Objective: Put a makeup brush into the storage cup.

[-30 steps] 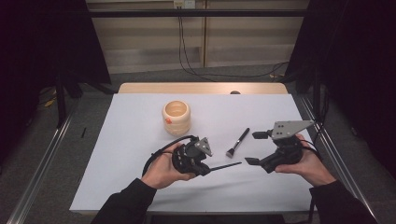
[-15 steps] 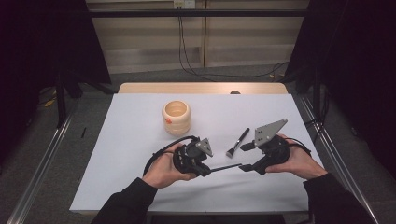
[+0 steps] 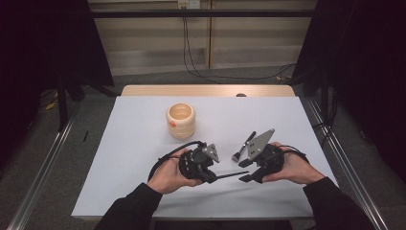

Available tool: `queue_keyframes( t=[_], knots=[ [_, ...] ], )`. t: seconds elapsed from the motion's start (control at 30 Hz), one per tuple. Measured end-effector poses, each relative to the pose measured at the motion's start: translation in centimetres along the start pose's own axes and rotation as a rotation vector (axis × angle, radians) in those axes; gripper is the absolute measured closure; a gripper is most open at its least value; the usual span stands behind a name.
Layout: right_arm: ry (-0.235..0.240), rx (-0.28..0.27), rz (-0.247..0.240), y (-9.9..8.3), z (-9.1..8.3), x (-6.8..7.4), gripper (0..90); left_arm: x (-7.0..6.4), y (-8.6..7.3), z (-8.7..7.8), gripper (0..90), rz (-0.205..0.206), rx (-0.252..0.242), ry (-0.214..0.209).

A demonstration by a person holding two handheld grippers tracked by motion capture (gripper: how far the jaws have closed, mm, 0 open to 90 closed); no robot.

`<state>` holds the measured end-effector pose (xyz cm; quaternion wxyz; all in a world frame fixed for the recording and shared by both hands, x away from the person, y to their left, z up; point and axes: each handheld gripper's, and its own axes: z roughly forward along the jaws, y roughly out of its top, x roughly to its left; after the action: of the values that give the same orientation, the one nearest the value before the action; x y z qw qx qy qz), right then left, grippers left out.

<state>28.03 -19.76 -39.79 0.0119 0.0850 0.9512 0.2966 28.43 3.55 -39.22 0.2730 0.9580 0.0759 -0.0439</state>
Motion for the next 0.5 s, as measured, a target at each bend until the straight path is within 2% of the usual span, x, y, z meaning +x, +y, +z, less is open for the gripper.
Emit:
queue_keyframes(
  t=[0.17, 0.2, 0.33, 0.4, 0.43, 0.47, 0.5],
  knots=[
    [0.026, 0.03, -0.038, 0.3, 1.3, 0.1, 58.8, 0.0, 0.0, 0.2, 83.6, 0.002, 0.009, -0.017],
    [0.029, 0.046, -0.024, 0.3, 1.4, 0.2, 59.7, -0.1, -0.1, 0.2, 83.6, -0.008, 0.007, -0.016],
    [0.036, 0.075, -0.036, 0.4, 2.1, 0.1, 63.8, -0.1, 0.0, 0.4, 83.6, -0.007, 0.006, -0.019],
    [0.037, 0.077, -0.042, 0.4, 2.2, 0.1, 64.3, -0.1, 0.0, 0.4, 83.6, -0.014, 0.002, -0.022],
    [0.035, 0.079, -0.041, 0.4, 2.2, 0.2, 64.7, -0.2, 0.0, 0.4, 83.6, 0.001, 0.012, -0.021],
    [0.037, 0.075, -0.039, 0.4, 2.3, 0.2, 66.5, -0.3, 0.0, 0.5, 83.6, -0.01, 0.004, -0.026],
    [0.042, 0.074, -0.041, 0.4, 2.3, 0.1, 67.9, -0.2, 0.0, 0.5, 83.6, 0.002, 0.012, -0.027]
  ],
)
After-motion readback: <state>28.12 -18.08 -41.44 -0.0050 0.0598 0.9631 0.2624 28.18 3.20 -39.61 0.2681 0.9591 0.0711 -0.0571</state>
